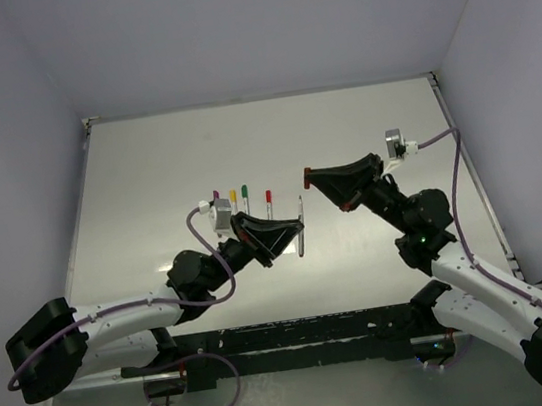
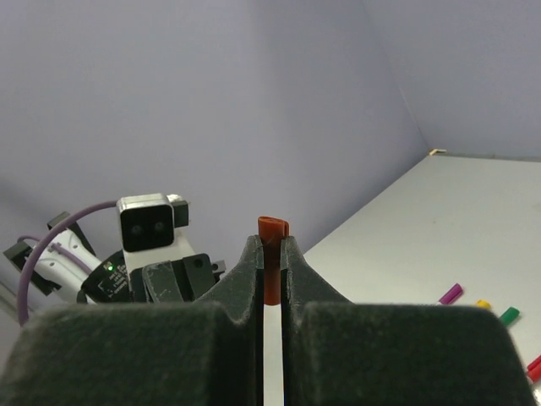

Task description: Insert the pens into the pen caps

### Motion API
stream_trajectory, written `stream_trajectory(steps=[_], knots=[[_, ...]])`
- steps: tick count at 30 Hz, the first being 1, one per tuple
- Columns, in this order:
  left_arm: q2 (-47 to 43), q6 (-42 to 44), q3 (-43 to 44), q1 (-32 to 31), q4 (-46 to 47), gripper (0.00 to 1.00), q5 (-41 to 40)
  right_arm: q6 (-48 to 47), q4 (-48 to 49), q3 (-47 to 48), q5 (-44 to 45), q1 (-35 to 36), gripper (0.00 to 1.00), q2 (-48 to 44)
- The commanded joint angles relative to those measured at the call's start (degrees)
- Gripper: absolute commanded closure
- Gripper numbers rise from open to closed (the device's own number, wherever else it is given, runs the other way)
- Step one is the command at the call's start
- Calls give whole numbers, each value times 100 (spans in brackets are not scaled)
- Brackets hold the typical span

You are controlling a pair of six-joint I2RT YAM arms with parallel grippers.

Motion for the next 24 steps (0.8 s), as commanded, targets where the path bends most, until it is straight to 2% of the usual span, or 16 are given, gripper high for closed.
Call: stream_trajectory(steps=[1, 24], knots=[[35, -64, 342, -10, 174, 100, 52, 242, 628, 23, -241, 61, 100, -53], [128, -31, 442, -9, 8, 100, 20, 396, 655, -103, -268, 135, 100, -154]])
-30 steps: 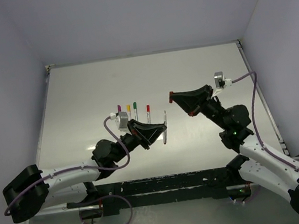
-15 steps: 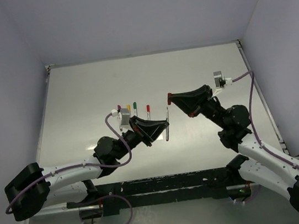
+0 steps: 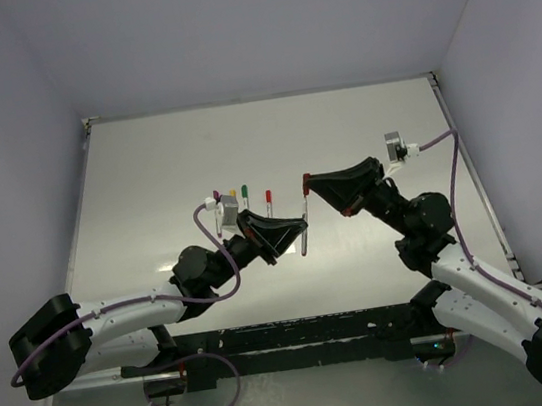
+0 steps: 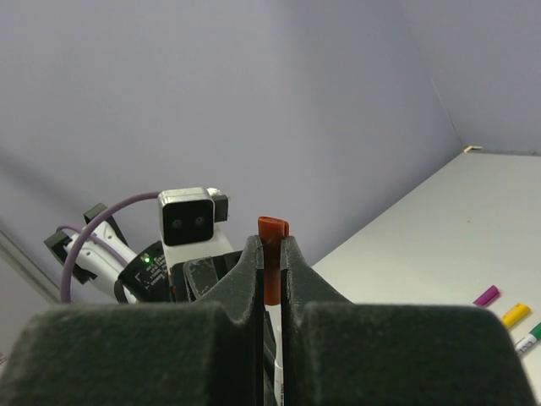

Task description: Insert the pens into the pen caps

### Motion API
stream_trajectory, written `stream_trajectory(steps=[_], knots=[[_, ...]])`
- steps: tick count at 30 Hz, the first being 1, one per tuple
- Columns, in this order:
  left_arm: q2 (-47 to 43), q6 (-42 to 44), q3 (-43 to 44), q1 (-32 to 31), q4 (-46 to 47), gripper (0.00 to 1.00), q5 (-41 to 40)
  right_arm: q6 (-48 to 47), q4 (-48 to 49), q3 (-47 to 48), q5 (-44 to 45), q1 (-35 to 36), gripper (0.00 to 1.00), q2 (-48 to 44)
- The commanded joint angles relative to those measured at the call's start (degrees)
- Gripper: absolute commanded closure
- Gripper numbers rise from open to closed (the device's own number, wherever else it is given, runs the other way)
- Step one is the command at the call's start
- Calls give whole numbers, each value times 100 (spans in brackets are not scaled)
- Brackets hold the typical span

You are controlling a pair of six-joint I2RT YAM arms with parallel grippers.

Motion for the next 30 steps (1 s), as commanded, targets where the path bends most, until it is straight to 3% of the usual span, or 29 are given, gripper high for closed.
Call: stream_trajectory(steps=[1, 30], knots=[[-65, -32, 223, -11, 223, 100, 18, -17, 289, -35, -45, 38, 100, -158], [34, -103, 274, -9, 159, 100, 183, -392, 154, -85, 82, 73, 100, -260]])
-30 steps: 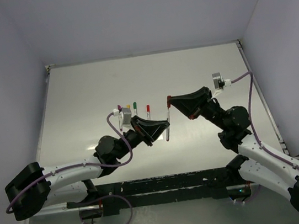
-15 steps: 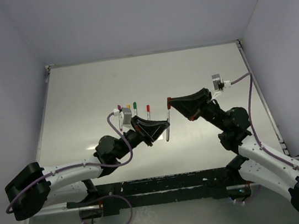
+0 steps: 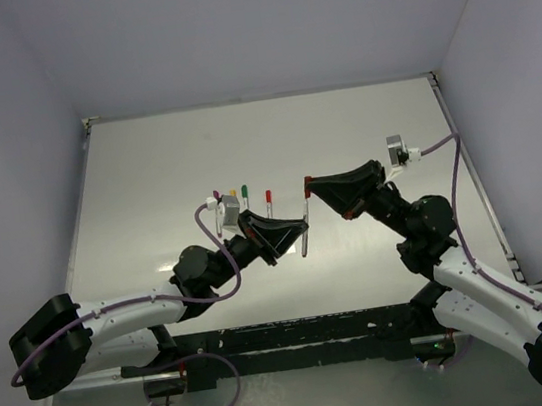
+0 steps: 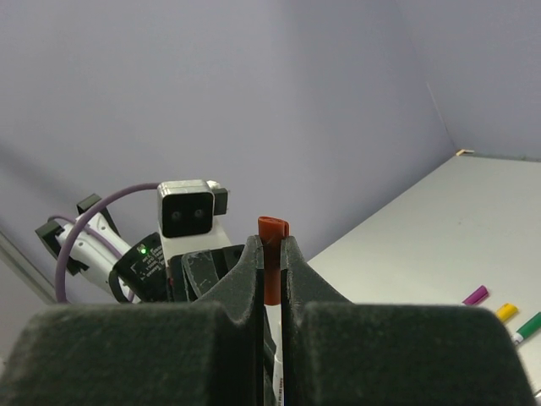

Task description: Insert the pens into the pen caps

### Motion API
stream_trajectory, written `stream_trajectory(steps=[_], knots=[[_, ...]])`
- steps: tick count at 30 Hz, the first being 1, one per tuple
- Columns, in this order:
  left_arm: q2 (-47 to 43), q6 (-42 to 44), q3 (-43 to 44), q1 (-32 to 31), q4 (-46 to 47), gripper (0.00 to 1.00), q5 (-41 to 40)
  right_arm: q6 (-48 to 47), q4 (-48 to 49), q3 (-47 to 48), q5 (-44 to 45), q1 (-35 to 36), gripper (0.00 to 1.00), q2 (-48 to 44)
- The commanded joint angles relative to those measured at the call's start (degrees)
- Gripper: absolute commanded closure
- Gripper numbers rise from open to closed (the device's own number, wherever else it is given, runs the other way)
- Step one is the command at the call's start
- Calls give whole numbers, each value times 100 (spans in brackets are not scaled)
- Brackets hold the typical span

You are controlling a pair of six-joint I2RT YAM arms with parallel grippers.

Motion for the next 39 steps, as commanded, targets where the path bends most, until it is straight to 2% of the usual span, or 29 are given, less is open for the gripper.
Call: stream_trajectory(steps=[1, 39], knots=[[48, -114, 260, -11, 221, 100, 145, -173, 239, 49, 76, 24, 100, -61], [-81, -126, 231, -11, 240, 100, 135, -279, 62, -64, 132, 65, 100, -151]])
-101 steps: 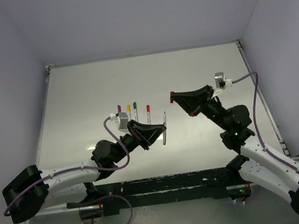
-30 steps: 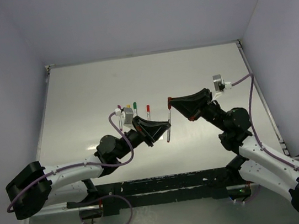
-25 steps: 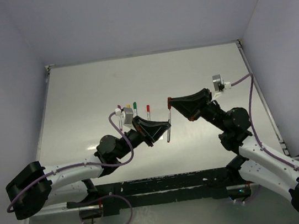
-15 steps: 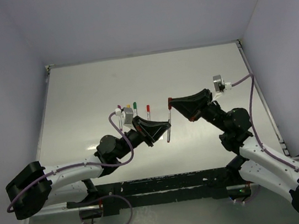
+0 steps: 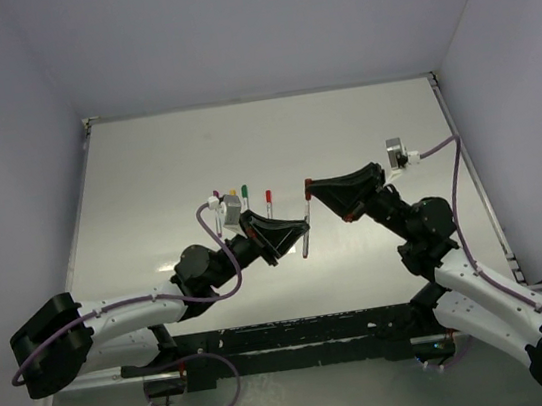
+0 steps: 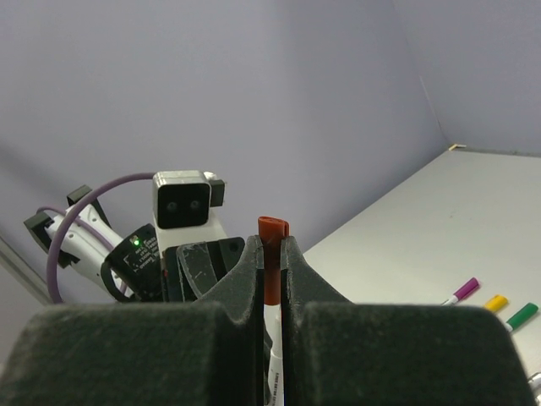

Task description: Insert the pens into the pen caps

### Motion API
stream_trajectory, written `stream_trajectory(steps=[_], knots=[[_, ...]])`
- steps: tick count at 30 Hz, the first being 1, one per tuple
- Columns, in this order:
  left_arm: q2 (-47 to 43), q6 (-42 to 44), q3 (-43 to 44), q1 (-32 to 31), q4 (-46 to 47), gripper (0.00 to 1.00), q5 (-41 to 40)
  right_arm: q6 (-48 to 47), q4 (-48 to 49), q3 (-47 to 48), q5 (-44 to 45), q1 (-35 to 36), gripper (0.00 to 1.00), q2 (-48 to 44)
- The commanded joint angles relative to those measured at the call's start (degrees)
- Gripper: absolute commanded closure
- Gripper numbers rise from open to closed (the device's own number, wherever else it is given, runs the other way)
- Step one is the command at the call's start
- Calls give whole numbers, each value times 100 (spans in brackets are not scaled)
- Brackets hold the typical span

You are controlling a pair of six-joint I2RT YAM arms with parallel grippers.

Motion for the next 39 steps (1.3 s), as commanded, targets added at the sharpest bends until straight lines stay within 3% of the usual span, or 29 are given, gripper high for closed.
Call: stream_trajectory(steps=[1, 39], knots=[[-126, -30, 221, -11, 270, 100, 77, -109, 209, 4, 116, 32, 100, -37], [-106, -91, -3, -11, 75, 100, 3, -427, -5, 395, 255, 58, 100, -183]])
